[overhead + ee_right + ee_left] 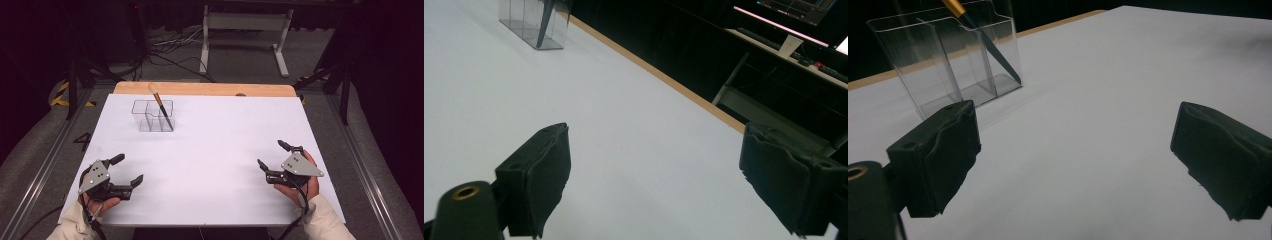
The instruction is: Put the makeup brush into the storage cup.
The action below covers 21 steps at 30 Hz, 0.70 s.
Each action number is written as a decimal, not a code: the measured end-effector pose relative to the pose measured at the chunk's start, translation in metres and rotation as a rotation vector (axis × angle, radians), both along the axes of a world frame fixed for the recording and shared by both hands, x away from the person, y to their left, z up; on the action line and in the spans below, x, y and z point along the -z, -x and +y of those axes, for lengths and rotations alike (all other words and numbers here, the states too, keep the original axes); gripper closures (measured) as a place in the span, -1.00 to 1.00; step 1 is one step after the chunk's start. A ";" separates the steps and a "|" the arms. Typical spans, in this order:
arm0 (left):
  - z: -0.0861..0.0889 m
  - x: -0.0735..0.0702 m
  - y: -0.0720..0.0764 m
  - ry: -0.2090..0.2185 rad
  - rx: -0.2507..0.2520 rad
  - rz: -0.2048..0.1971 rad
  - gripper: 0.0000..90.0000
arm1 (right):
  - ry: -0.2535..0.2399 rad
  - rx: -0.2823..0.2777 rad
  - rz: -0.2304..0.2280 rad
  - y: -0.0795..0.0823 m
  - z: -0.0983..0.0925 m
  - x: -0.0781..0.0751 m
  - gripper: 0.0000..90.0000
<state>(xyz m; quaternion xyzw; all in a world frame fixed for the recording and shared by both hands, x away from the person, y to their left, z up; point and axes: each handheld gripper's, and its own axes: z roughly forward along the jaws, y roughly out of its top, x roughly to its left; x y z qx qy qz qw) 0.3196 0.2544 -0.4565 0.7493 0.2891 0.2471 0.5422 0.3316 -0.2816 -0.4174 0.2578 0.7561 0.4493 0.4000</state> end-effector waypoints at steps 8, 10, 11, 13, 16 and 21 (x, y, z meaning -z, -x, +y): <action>-0.001 -0.001 -0.002 -0.002 0.005 -0.003 -0.86 | 0.003 0.040 0.031 0.007 -0.017 0.013 -0.71; -0.002 0.000 -0.003 -0.002 0.008 0.001 -0.86 | 0.006 0.047 0.034 0.009 -0.019 0.014 -0.71; -0.002 -0.001 -0.004 -0.004 0.011 0.003 -0.86 | 0.001 0.054 0.039 0.011 -0.022 0.015 -0.73; -0.003 -0.001 -0.005 -0.002 0.011 -0.005 -0.86 | 0.002 0.073 0.050 0.014 -0.027 0.018 -0.75; -0.004 -0.002 -0.006 0.002 0.017 -0.005 -0.86 | -0.014 0.094 0.070 0.018 -0.034 0.022 -0.79; -0.005 -0.002 -0.007 0.006 0.014 -0.013 -0.86 | -0.029 0.123 0.099 0.024 -0.043 0.027 -0.82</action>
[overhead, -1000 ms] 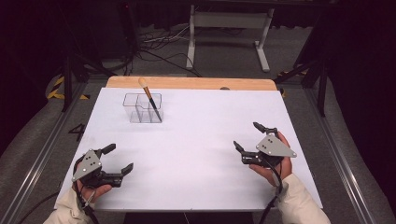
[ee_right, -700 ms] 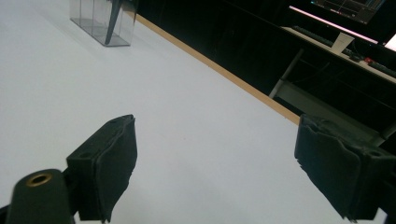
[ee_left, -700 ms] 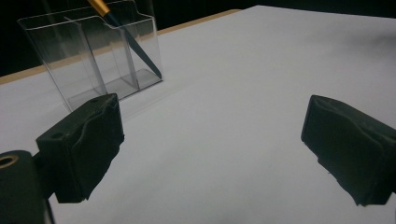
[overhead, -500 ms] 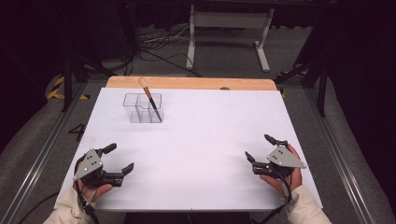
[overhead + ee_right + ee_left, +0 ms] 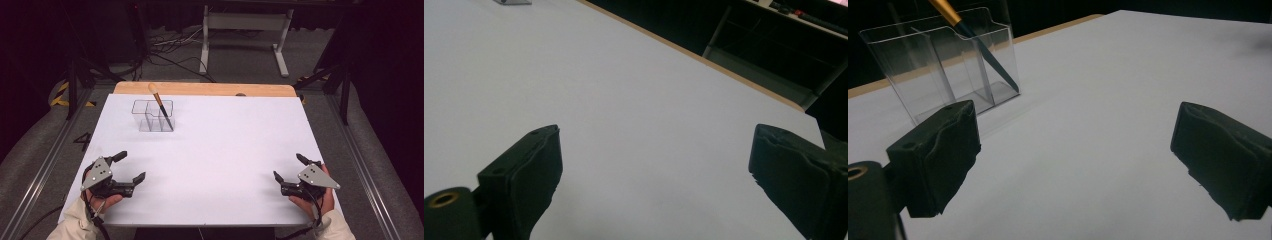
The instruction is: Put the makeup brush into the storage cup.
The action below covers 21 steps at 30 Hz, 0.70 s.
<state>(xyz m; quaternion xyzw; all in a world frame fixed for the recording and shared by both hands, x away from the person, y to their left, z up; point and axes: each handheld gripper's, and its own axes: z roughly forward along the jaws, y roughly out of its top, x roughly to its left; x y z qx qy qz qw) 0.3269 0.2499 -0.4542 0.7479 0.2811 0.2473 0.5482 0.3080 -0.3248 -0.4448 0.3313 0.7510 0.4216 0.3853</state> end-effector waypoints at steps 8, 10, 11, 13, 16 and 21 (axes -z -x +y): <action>0.000 -0.002 0.001 0.005 -0.009 -0.008 -0.86 | -0.037 -0.009 0.020 0.002 -0.004 0.003 -0.86; 0.000 -0.002 0.001 0.003 -0.009 -0.007 -0.86 | -0.040 -0.009 0.016 0.003 -0.005 0.004 -0.86; 0.000 -0.002 0.001 0.002 -0.010 -0.007 -0.86 | -0.040 -0.007 0.014 0.003 -0.005 0.003 -0.85; -0.001 -0.001 0.001 -0.002 -0.009 -0.006 -0.86 | -0.052 0.000 0.013 0.003 -0.006 0.003 -0.85; 0.000 -0.002 0.003 0.001 -0.012 -0.012 -0.86 | -0.069 0.008 0.009 0.003 -0.005 0.001 -0.84; 0.000 -0.003 0.002 0.003 -0.021 -0.018 -0.84 | -0.068 0.004 0.004 0.005 -0.003 0.001 -0.81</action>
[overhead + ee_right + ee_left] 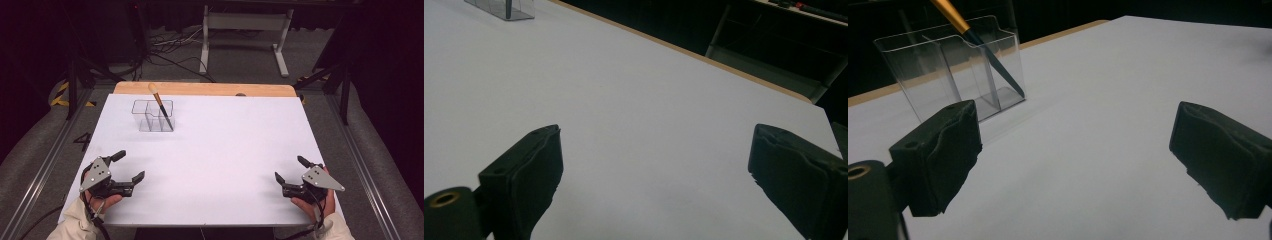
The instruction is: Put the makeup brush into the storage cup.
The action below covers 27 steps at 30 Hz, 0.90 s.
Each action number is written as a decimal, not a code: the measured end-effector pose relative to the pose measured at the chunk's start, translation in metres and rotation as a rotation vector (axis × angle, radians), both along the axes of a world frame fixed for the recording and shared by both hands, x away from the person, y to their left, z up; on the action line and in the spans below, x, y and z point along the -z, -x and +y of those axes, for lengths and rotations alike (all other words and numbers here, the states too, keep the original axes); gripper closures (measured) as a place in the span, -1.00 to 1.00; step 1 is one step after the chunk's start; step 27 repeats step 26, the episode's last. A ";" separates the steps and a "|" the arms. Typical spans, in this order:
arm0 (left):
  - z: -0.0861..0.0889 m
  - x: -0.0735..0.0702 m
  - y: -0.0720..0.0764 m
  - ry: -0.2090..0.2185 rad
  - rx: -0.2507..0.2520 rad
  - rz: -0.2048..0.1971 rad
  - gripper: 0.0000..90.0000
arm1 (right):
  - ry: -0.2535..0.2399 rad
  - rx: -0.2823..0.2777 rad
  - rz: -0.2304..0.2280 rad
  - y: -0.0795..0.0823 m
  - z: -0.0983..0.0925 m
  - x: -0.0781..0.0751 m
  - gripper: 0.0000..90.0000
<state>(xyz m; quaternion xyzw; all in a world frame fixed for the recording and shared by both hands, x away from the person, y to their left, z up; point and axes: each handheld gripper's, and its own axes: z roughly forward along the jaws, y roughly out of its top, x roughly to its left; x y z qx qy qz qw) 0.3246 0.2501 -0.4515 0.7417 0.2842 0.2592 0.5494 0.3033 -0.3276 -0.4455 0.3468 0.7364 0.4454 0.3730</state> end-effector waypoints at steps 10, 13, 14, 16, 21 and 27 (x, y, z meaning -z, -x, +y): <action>-0.001 0.001 -0.003 -0.003 -0.006 0.005 -0.84 | -0.005 0.007 -0.010 0.000 0.001 0.001 -0.78; -0.001 0.002 -0.004 -0.003 -0.007 0.006 -0.84 | 0.000 0.004 -0.012 0.000 0.002 0.001 -0.78; -0.001 0.002 -0.004 -0.004 -0.008 0.007 -0.84 | 0.000 0.003 -0.012 -0.001 0.002 0.000 -0.78; 0.000 0.002 -0.004 -0.001 -0.012 0.010 -0.84 | 0.000 0.003 -0.009 -0.001 0.002 0.001 -0.78; -0.001 0.001 -0.004 0.003 -0.011 0.007 -0.84 | 0.009 0.002 -0.005 -0.002 0.002 0.003 -0.78; 0.000 0.001 -0.005 0.001 -0.019 0.007 -0.84 | -0.003 0.010 -0.003 -0.002 0.000 0.002 -0.78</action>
